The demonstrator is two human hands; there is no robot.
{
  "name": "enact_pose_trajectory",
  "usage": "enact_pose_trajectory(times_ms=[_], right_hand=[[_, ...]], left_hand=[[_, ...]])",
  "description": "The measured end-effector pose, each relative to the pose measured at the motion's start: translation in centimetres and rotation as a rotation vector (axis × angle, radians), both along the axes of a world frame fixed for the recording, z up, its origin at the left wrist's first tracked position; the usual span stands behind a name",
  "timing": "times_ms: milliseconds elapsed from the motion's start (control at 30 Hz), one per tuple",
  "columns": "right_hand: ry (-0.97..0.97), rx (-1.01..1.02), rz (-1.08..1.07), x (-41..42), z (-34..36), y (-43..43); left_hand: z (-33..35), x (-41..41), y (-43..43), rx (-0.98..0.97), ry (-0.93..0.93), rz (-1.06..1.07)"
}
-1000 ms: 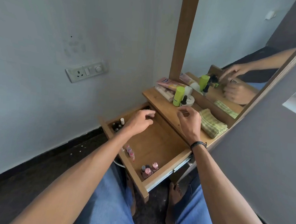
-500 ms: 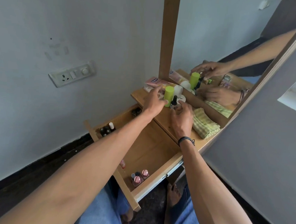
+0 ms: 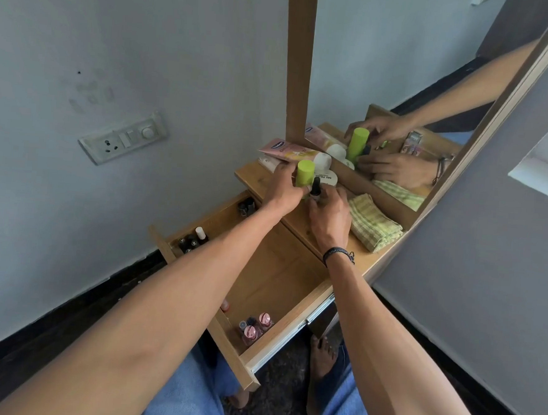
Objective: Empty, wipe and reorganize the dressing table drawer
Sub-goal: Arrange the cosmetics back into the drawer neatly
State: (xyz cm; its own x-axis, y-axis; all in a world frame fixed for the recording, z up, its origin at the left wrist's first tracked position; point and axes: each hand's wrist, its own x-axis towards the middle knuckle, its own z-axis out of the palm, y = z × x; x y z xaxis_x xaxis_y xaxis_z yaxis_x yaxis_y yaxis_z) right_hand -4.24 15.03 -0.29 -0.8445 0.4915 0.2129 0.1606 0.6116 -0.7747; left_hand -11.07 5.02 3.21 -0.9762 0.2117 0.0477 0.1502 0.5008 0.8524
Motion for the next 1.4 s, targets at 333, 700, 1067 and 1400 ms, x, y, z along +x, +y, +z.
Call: enact_pose_trajectory(times_ms=[333,700,1067,1400], right_hand=[[0.036,-0.077,0.046,0.5,0.3,0.1],[0.114,-0.056,0.178,2.9,0.6,-1.6],[-0.131,0.077,0.316,4.7,-5.0,-9.4],[-0.297,0.024,0.219,0.9,-7.3,-9.8]], left_hand=[[-0.8,3.2,-4.5,-0.019,0.038,0.045],[-2.1,7.5,-16.0,-0.113,0.024,0.192],[-5.8,9.7,-17.8,-0.190,0.056,0.126],[-6.6,10.0,-17.9,-0.228,0.080,0.126]])
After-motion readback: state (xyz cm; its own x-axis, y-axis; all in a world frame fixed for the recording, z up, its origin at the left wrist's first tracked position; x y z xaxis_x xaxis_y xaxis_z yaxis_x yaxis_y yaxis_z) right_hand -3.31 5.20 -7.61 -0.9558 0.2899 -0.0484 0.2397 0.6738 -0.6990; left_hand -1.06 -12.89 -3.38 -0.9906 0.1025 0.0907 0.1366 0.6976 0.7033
